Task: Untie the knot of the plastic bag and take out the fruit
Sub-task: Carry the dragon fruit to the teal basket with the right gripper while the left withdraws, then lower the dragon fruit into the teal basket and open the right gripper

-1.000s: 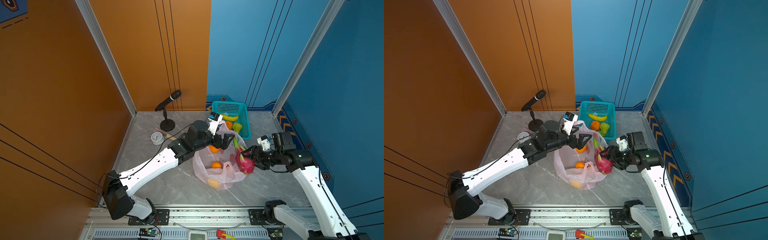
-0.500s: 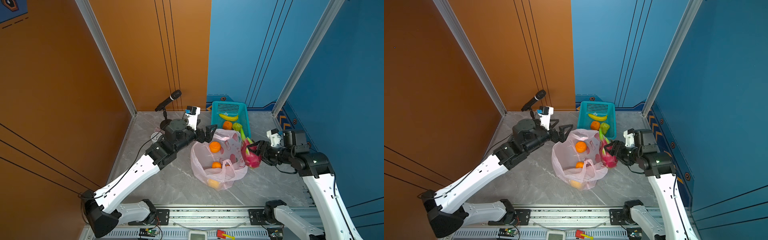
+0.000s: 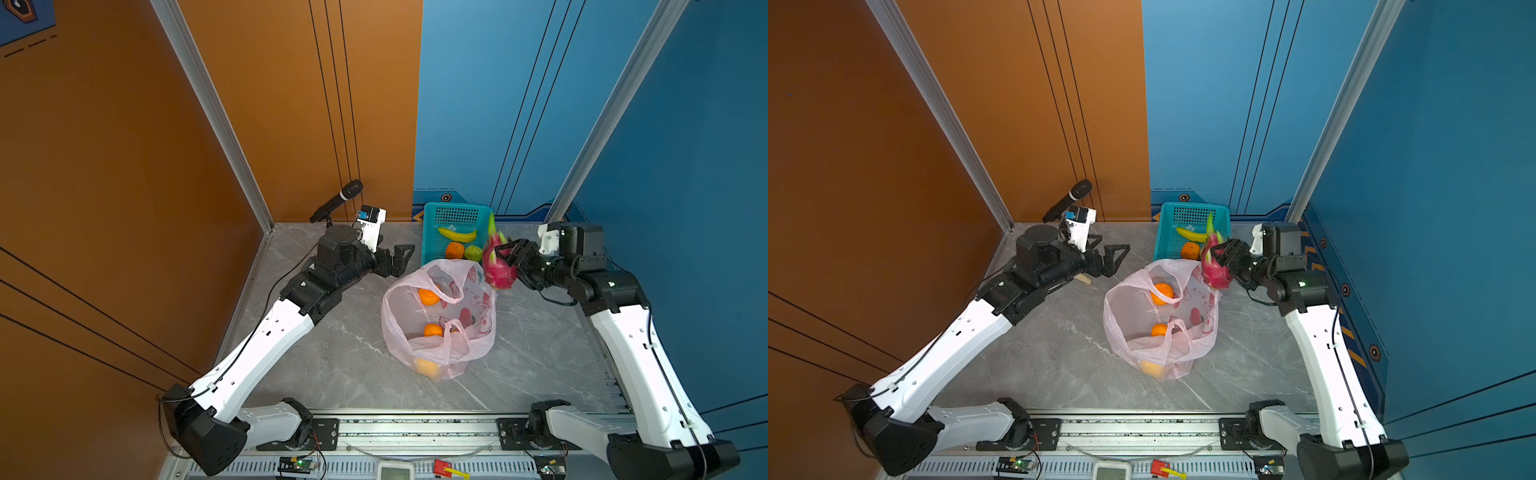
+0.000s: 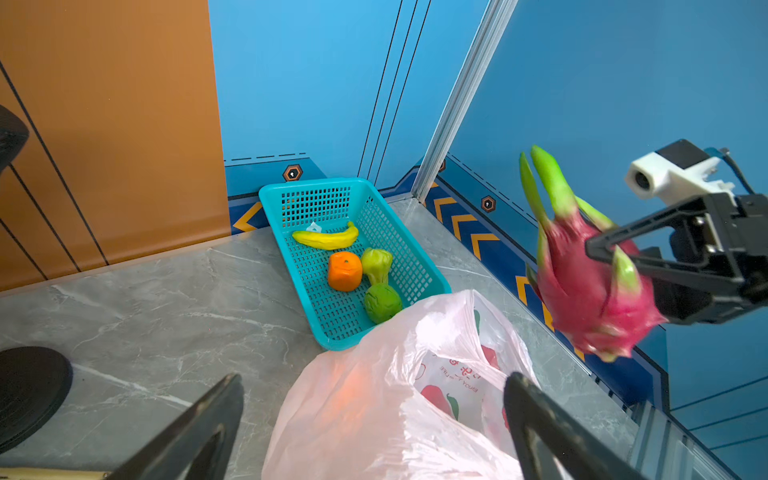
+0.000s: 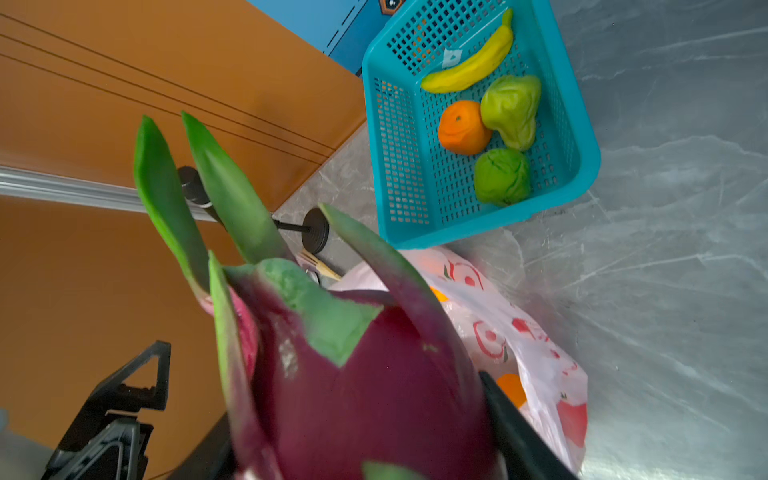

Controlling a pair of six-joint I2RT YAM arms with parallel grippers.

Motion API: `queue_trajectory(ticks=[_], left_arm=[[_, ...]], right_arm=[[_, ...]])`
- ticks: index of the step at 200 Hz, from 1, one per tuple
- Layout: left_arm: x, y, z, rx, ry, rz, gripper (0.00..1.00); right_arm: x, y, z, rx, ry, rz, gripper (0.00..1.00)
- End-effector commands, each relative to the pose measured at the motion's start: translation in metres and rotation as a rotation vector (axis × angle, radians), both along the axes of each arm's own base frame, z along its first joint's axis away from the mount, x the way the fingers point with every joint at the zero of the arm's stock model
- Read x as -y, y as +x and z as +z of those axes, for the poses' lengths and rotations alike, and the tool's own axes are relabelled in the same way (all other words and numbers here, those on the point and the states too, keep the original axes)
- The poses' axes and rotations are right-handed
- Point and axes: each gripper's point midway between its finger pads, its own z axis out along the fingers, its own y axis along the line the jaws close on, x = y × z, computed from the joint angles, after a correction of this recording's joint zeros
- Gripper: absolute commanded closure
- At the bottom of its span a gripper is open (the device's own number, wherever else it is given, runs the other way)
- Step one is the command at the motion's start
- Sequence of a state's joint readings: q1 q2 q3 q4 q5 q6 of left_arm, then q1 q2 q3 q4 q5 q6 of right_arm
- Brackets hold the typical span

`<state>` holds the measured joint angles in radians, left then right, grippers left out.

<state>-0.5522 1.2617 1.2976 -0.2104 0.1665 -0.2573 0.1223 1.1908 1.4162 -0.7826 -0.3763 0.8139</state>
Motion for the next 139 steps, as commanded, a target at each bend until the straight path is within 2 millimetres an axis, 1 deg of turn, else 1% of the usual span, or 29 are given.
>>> queue_trajectory(ticks=[1, 15, 46, 62, 79, 82, 91, 102, 104, 107, 139], left_arm=[[0.008, -0.002, 0.005, -0.003, -0.006, -0.09, 0.02], [0.009, 0.002, 0.002, -0.01, -0.009, -0.089, 0.02], [0.01, 0.014, -0.001, -0.029, -0.027, -0.075, 0.02], [0.012, 0.022, 0.002, -0.03, -0.032, -0.073, 0.02], [0.015, 0.032, -0.001, -0.039, -0.029, -0.067, 0.02], [0.014, 0.035, 0.0, -0.042, -0.029, -0.064, 0.02], [0.014, 0.04, 0.001, -0.06, -0.03, -0.054, 0.02], [0.015, 0.048, 0.005, -0.076, -0.044, -0.045, 0.02], [0.015, 0.049, 0.006, -0.076, -0.047, -0.044, 0.02], [0.015, 0.051, 0.009, -0.072, -0.051, -0.043, 0.02], [0.016, 0.073, 0.009, -0.089, -0.059, -0.024, 0.02]], right_arm=[[0.008, 0.037, 0.016, 0.079, -0.007, -0.065, 0.67], [0.007, 0.057, 0.011, 0.074, -0.009, -0.069, 0.67], [0.01, 0.101, -0.009, 0.03, -0.027, -0.094, 0.67], [0.013, 0.124, -0.02, 0.009, -0.032, -0.106, 0.67], [0.016, 0.148, -0.033, -0.015, -0.036, -0.114, 0.67], [0.017, 0.153, -0.038, -0.025, -0.037, -0.115, 0.67], [0.02, 0.165, -0.043, -0.036, -0.03, -0.129, 0.67], [0.021, 0.181, -0.059, -0.063, -0.026, -0.137, 0.67], [0.022, 0.186, -0.054, -0.05, -0.024, -0.139, 0.67], [0.022, 0.19, -0.055, -0.046, -0.025, -0.142, 0.67], [0.028, 0.235, -0.089, -0.075, -0.032, -0.178, 0.68]])
